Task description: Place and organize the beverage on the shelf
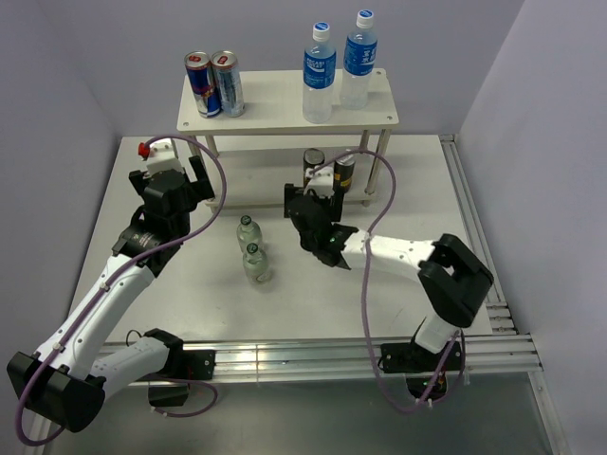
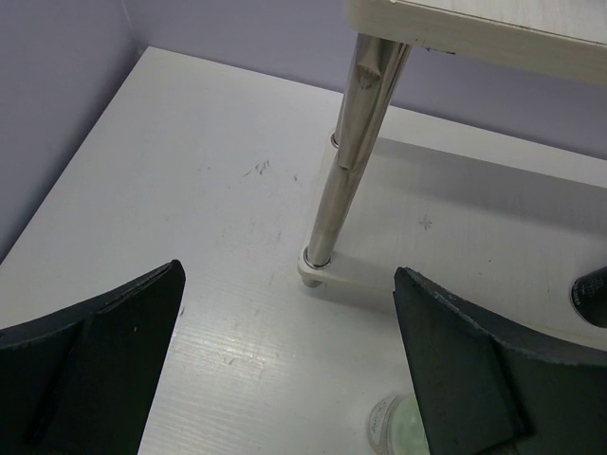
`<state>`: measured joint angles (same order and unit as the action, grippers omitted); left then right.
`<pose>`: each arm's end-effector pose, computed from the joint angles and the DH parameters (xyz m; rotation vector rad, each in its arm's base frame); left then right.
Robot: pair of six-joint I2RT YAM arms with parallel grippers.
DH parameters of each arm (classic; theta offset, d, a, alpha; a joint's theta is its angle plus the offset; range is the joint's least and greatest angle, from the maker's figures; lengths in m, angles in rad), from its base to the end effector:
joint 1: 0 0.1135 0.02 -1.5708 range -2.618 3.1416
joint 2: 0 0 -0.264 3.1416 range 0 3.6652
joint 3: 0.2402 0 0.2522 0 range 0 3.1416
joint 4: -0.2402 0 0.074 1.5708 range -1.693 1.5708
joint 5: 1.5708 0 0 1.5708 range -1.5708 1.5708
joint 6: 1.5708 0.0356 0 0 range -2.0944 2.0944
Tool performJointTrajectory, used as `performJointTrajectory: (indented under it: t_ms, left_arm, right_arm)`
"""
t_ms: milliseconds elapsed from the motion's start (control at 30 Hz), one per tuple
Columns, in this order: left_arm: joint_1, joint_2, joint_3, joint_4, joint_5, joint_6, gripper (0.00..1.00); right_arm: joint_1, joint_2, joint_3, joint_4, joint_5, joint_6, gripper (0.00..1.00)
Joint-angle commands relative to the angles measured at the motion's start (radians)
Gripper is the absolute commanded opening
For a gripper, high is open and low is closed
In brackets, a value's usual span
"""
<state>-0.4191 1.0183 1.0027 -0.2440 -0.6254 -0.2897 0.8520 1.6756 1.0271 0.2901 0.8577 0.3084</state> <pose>0.2156 -0.0732 0.3680 -0.3171 1.7524 0.0628 0.2640 0.2609 0.2418 0.0634 1.8012 -0.0041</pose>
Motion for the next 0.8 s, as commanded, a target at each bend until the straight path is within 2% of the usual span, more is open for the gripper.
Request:
performJointTrajectory:
  t_ms: [0,167,200,333,467,767]
  left_arm:
    - [0.006,-0.012,0.007,0.040,-0.005,0.009,0.99]
    - [0.017,-0.014,0.007,0.040,-0.004,0.009,0.99]
    - [0.019,-0.012,0.005,0.040,-0.004,0.009,0.99]
    - [0.019,-0.007,0.007,0.038,-0.005,0.009,0.99]
    - [0.023,-0.014,0.005,0.040,-0.008,0.011,0.99]
    - [0.025,-0.012,0.001,0.041,-0.013,0.009,0.99]
  right_arm:
    - [0.103,-0.141,-0.031,-0.164,0.086,0.145,1.00]
    - [0.318,-0.256,-0.091,-0.324,0.100,0.329,1.00]
    - [0.393,-0.266,-0.099,-0.350,0.090,0.346,1.00]
    - [0.537,-0.261,-0.124,-0.385,0.075,0.437,1.00]
    - [0.591,-0.188,-0.156,-0.295,0.012,0.437,1.00]
    - [0.559,0.039,-0.062,-0.108,-0.003,0.328,1.00]
